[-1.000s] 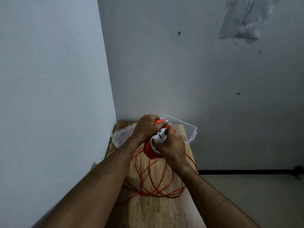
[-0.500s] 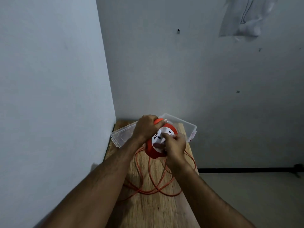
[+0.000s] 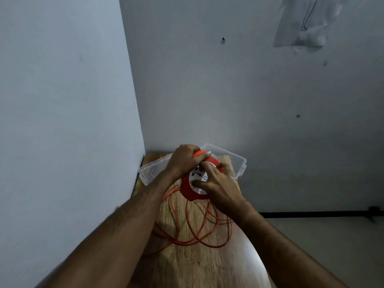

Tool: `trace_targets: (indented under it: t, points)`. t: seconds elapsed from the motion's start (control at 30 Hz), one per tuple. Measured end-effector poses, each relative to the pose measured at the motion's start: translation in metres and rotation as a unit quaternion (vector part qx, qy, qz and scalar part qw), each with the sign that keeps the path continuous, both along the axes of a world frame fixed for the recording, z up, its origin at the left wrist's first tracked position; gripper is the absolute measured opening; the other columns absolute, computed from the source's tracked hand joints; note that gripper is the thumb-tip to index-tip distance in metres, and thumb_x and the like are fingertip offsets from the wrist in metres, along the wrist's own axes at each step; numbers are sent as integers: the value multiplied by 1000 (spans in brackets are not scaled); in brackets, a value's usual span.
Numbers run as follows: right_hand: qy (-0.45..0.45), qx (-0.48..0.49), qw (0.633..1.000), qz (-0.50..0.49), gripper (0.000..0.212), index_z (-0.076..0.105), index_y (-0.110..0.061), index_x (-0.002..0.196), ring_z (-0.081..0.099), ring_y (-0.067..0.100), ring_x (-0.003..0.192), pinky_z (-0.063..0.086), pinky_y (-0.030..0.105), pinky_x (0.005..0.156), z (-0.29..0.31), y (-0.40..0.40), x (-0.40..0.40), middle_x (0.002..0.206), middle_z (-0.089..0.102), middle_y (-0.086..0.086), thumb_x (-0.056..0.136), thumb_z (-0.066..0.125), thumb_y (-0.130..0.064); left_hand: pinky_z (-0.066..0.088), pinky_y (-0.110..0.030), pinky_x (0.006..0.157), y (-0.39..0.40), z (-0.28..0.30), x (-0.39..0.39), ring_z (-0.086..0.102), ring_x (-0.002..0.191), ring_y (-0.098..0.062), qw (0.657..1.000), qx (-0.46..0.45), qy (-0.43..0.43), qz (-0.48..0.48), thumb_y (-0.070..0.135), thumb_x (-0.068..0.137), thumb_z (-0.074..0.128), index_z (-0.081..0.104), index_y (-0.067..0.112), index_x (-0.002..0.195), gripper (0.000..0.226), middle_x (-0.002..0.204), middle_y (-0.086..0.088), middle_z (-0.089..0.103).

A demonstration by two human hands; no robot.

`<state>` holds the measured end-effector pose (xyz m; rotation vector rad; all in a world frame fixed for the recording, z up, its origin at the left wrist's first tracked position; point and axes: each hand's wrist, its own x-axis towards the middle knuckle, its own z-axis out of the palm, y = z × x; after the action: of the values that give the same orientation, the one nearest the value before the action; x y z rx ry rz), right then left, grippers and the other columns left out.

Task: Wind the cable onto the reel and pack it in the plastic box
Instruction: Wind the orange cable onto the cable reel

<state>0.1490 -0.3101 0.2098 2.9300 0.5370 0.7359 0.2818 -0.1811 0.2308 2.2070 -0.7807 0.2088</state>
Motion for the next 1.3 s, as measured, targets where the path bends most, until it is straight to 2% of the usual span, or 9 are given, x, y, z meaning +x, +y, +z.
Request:
trace_targets:
  t: [0.33,0.5,0.6,0.73,0.9,1.0,1.07,1.17,1.3]
  points:
    - [-37,84,993,-70,48,72,-30,117,59,32,113,42,47,88,-8,8,7,124,58,14,70,83,-37,56,-39,64,-5,0,3,61,59,-11,999,8,-31,8,68,86,54,67,18,69,55,62,3,63]
    - [-37,216,967,-126,58,68,-26,123,59,29,97,52,46,81,-7,13,10,108,63,11,71,57,-47,53,-35,60,-4,-2,4,58,56,-9,999,-10,-29,25,66,88,54,63,19,64,54,58,4,60]
    - [-48,306,939,-150,52,69,-21,122,64,14,75,55,25,69,-6,19,8,91,71,1,77,71,-47,45,-30,58,-5,-3,4,57,55,-9,998,-12,-39,40,62,90,57,63,16,63,54,57,4,59]
    - [-69,472,852,-216,49,70,-18,112,56,2,77,35,2,64,-2,33,10,94,70,-8,72,85,-44,47,-32,59,-9,-2,2,61,61,-16,996,5,-61,71,64,89,55,67,13,67,57,64,-1,66]
    - [-9,660,681,-316,62,66,-17,115,66,17,100,58,37,85,-10,45,25,110,69,-1,68,88,-52,36,-22,54,-9,-4,-1,59,62,-12,994,16,-82,74,61,91,58,71,14,73,52,69,1,68]
    - [29,733,598,-322,60,60,-26,105,71,21,91,62,42,78,-14,48,30,107,68,-2,62,89,-55,32,-20,54,-8,-5,-3,56,58,-7,994,24,-79,67,60,92,58,68,15,70,51,65,3,63]
    - [25,714,632,-299,54,54,-25,103,70,17,86,59,30,67,-13,47,24,103,66,-2,69,88,-50,37,-21,55,-4,-8,-1,57,58,-7,996,11,-65,60,60,92,57,69,15,70,51,65,4,64]
    - [-103,480,841,-225,26,60,-17,99,61,8,67,36,8,56,-7,40,4,84,65,-3,84,80,-26,44,-27,58,1,-10,3,59,58,-12,997,-15,-55,59,62,89,54,69,12,69,56,65,1,66]
    - [-114,187,970,-109,29,65,-13,114,64,19,79,47,20,64,-19,29,0,101,68,8,86,71,-19,54,-35,62,2,-10,9,61,59,-12,997,0,-64,45,66,89,51,71,14,72,58,66,-1,68]
